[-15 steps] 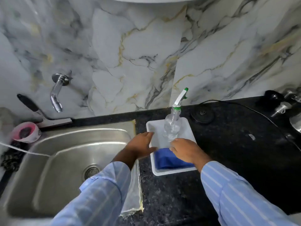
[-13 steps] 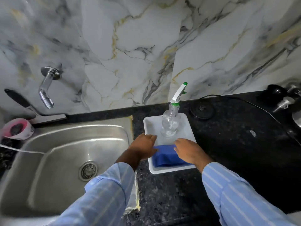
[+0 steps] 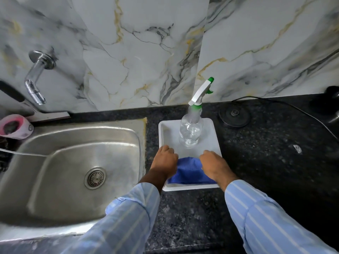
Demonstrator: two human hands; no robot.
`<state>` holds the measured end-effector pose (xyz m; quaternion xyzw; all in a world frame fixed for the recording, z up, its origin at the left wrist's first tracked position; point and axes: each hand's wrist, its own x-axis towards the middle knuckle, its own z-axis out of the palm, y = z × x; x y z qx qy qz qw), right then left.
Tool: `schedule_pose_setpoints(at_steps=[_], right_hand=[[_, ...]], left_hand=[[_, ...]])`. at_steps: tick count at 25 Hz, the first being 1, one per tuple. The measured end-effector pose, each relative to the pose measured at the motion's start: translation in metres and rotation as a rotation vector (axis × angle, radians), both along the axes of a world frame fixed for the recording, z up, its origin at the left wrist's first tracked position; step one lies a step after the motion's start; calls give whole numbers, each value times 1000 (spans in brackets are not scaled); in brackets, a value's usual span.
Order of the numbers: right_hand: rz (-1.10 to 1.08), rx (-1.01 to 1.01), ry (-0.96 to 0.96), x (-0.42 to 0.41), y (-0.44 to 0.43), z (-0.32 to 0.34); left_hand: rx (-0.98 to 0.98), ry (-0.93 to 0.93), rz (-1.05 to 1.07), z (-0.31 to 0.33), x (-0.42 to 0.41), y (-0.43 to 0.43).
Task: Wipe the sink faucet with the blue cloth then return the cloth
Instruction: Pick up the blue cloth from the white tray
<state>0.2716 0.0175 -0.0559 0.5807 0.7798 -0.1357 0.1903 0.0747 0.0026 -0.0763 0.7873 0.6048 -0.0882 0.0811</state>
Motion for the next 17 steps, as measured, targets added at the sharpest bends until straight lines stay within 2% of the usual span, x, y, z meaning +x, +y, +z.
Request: schedule_pose_setpoints(at_steps=[3, 5, 14, 17], right_hand=[[-53, -108, 8, -3, 6, 28], [-47, -148, 22, -10, 8, 50], [4, 14, 155, -103, 18, 161], [-47, 94, 319, -156, 29, 192]], left_hand=[[-186, -335, 153, 31, -12, 1], [-225, -458, 204, 54, -26, 0], [85, -717, 291, 155, -142, 1], [210, -854, 396, 187, -204, 1]])
